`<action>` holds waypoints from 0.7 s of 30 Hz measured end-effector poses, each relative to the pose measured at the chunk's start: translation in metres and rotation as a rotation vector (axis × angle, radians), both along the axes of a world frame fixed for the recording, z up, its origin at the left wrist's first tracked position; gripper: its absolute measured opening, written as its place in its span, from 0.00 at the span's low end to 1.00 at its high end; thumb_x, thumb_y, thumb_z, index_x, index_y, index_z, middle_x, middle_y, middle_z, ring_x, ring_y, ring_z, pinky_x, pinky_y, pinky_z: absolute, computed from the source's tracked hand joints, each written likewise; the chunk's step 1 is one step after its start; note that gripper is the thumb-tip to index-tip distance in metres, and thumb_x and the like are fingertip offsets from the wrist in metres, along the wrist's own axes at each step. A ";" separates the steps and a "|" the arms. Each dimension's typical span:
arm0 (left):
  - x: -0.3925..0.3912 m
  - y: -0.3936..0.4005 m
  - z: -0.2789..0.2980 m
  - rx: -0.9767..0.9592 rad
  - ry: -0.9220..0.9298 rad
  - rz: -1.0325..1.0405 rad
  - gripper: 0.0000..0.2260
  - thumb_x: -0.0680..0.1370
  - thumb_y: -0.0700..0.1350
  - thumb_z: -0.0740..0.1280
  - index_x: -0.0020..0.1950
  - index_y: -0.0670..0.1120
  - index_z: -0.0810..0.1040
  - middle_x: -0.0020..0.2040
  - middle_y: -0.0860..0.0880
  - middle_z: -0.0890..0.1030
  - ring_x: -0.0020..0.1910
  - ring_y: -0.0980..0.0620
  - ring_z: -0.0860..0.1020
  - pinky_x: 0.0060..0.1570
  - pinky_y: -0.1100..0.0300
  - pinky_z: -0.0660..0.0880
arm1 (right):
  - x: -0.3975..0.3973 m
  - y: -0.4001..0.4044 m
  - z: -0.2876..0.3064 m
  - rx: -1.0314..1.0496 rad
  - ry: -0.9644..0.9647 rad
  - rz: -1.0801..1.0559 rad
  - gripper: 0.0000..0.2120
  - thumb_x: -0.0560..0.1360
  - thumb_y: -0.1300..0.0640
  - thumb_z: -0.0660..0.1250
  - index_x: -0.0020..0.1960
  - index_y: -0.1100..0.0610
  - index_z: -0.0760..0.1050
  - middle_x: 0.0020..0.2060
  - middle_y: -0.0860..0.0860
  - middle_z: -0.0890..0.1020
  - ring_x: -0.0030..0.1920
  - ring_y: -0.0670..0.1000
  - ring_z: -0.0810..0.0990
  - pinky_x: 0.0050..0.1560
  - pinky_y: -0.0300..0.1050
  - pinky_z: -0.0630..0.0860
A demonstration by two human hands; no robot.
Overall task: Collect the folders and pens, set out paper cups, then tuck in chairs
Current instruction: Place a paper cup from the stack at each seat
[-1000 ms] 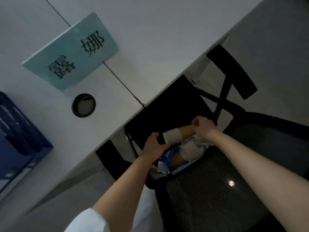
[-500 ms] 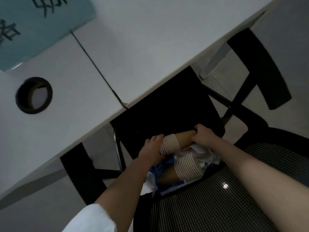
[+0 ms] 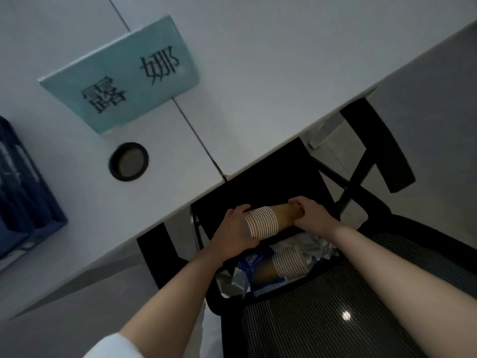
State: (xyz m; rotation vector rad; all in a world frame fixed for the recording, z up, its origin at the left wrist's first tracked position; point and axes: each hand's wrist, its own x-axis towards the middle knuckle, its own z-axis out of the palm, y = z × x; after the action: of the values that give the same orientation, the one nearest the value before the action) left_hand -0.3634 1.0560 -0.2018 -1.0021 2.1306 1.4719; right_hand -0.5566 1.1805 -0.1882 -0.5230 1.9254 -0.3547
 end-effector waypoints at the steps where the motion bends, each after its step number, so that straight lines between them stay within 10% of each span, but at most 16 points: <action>1: 0.001 0.001 0.015 0.002 0.033 0.041 0.42 0.68 0.46 0.76 0.76 0.51 0.57 0.65 0.46 0.67 0.64 0.49 0.70 0.64 0.52 0.71 | 0.002 -0.001 0.013 -0.005 0.002 -0.010 0.29 0.73 0.60 0.68 0.72 0.53 0.64 0.65 0.54 0.73 0.62 0.53 0.74 0.56 0.41 0.71; 14: 0.082 0.030 0.221 0.175 0.481 1.007 0.32 0.70 0.46 0.77 0.71 0.50 0.68 0.61 0.52 0.79 0.59 0.53 0.79 0.56 0.60 0.77 | 0.112 0.021 0.220 -0.157 -0.179 -0.071 0.17 0.73 0.49 0.70 0.62 0.43 0.72 0.53 0.48 0.79 0.50 0.46 0.80 0.42 0.38 0.79; 21: 0.152 0.033 0.276 0.276 0.664 1.096 0.31 0.65 0.60 0.74 0.66 0.60 0.69 0.59 0.51 0.81 0.58 0.51 0.80 0.55 0.53 0.78 | 0.213 -0.002 0.287 -0.270 -0.437 -0.246 0.15 0.74 0.54 0.70 0.60 0.53 0.75 0.48 0.59 0.83 0.47 0.55 0.85 0.53 0.54 0.81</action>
State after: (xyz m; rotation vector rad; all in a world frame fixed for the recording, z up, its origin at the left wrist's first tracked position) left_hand -0.2117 1.0887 0.0742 -1.9106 1.6109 2.8231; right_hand -0.3431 1.1784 0.0985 -0.3451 1.5230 -0.8262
